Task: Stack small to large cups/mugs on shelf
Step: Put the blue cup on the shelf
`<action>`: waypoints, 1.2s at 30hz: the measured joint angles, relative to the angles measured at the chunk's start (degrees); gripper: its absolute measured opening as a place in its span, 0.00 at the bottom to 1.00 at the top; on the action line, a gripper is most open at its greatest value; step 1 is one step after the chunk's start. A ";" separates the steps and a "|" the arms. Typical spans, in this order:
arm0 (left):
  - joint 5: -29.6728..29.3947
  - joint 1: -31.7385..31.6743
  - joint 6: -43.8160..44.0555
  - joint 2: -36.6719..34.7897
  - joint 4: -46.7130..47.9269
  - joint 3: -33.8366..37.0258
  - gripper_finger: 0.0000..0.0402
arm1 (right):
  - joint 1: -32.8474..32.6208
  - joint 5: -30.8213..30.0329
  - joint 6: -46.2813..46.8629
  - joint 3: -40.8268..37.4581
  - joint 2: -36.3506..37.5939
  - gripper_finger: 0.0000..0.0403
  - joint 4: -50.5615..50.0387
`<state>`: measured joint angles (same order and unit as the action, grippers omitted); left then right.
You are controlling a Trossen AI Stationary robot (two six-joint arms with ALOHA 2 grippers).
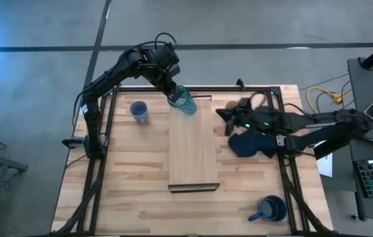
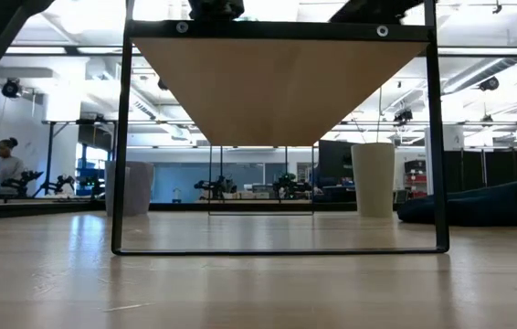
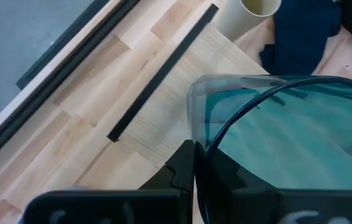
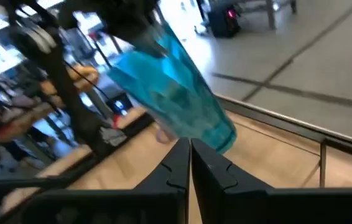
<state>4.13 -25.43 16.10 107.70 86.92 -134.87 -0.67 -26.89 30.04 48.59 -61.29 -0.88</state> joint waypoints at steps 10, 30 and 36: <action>0.30 0.91 0.02 -0.04 -0.10 0.06 0.00 | 10.12 11.50 -3.45 10.87 -11.66 0.02 -8.49; 0.34 1.42 -2.89 1.88 1.00 0.24 0.00 | 14.12 21.93 -11.27 22.88 -26.05 0.02 -19.91; 0.97 1.48 -4.28 1.71 -0.44 0.02 0.00 | 14.74 21.26 -11.23 22.65 -24.28 0.02 -21.71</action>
<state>5.10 -23.94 11.81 109.41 86.48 -134.85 14.07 -5.63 18.81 71.24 -85.57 -22.59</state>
